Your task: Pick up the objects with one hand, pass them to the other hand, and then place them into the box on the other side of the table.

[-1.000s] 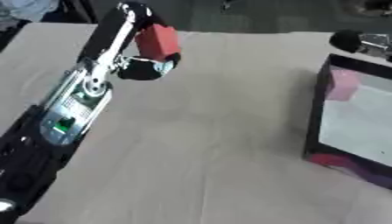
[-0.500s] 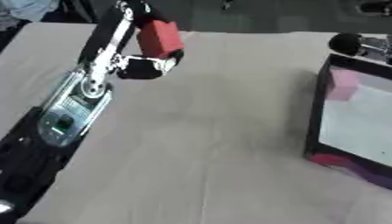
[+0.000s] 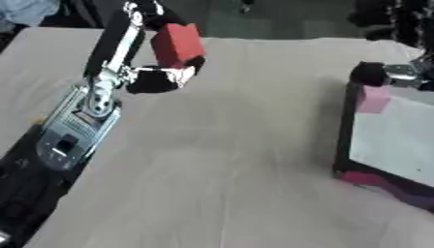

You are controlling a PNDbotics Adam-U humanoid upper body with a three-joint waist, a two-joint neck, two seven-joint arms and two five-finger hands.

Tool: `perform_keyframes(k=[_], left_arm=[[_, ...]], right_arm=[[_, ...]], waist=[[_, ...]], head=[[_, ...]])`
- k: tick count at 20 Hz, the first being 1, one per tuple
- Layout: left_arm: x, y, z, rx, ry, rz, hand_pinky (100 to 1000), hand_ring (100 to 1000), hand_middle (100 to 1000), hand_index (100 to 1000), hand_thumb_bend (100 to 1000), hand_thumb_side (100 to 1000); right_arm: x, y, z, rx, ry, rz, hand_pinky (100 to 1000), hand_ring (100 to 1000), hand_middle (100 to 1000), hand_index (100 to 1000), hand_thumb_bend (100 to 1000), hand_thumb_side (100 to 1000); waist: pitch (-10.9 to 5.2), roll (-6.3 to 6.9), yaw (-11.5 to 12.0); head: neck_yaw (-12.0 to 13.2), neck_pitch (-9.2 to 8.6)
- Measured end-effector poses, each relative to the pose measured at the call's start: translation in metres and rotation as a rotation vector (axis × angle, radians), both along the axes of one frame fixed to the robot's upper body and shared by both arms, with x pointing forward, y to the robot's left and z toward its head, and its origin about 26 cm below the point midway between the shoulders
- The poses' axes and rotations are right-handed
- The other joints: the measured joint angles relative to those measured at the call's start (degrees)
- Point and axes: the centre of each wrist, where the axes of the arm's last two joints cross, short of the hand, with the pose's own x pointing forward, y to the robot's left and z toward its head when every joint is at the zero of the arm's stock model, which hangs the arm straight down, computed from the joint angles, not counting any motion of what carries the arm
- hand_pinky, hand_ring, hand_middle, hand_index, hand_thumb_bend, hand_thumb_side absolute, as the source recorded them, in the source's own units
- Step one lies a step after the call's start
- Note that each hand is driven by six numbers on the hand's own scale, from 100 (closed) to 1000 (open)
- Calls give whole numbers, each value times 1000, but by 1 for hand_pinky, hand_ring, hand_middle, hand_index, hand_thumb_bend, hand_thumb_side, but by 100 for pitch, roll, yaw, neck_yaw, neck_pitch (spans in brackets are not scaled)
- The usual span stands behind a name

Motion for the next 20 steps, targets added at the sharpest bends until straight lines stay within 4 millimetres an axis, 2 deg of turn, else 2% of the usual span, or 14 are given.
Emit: perform_keyframes(k=[6,13,20], left_arm=[[-12,-10,8,60,-140,-85,686,605,505,518,100,100],[-23,-18,16,114,-245,-141,695,614,512,519,100,100],[-32,-23,24,184,-366,-175,709,627,523,520,200,100]], right_arm=[[-1,8,2,-32,83,156,929,955,848,907,656,390],[0,17,-2,-44,153,234,929,963,858,917,662,404],[-1,27,-1,-49,183,267,931,973,869,931,690,424]], waist=[[1,-7,-12],[1,-7,-7],[27,-12,-3]], head=[[-73,-72],[-92,-99],[-89,-99]])
